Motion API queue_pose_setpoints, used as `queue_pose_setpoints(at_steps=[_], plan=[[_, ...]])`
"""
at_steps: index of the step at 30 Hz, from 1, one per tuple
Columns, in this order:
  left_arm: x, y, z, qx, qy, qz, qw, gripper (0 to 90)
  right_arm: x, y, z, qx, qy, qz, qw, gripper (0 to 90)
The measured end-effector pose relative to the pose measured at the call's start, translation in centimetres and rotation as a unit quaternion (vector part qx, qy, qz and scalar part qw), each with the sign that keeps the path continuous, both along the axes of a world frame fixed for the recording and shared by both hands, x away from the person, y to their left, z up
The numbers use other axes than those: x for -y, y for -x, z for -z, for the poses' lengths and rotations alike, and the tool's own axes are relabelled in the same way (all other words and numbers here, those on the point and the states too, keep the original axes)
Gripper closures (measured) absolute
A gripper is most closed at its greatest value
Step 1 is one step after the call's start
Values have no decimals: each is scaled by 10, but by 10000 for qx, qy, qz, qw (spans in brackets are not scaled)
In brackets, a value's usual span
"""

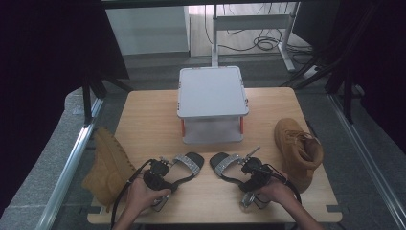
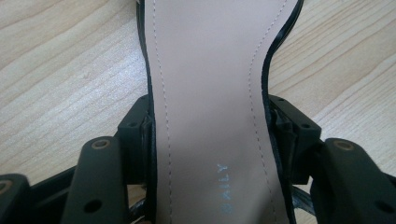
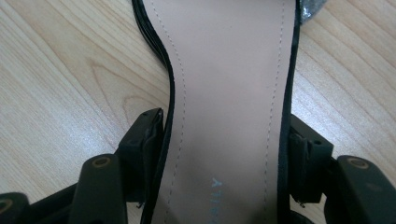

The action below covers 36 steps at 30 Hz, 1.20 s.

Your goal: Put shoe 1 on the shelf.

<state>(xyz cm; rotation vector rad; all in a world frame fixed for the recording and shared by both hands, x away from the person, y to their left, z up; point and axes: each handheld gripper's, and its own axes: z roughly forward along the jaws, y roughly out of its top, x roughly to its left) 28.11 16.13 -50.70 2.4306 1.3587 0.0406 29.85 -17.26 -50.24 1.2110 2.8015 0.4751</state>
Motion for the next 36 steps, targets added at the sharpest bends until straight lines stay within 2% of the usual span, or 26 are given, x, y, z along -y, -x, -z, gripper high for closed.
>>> queue_pose_setpoints(at_steps=[5,10,15,21,26,29,32,36], plan=[[-3,0,0,20,134,-40,9999,418,4,0,0,42,-104,95,9999,404],[-4,1,-1,91,207,-10,9997,424,12,-1,-1,75,-402,214,9989,418],[-3,1,-9,136,312,95,9994,429,15,0,-5,145,-510,238,9983,421],[-7,-1,-21,240,580,41,9980,430,20,1,-15,264,-767,351,9961,422],[-10,-3,-29,386,758,-98,9963,431,23,1,-22,397,-994,567,9926,422],[-11,-5,-33,512,873,-191,9947,431,25,1,-26,538,-1124,755,9893,422],[-11,-7,-35,573,1046,-311,9924,431,29,-1,-29,555,-1292,886,9861,422],[-9,-11,-36,622,1073,-369,9916,432,31,-3,-31,566,-1404,977,9836,423]])
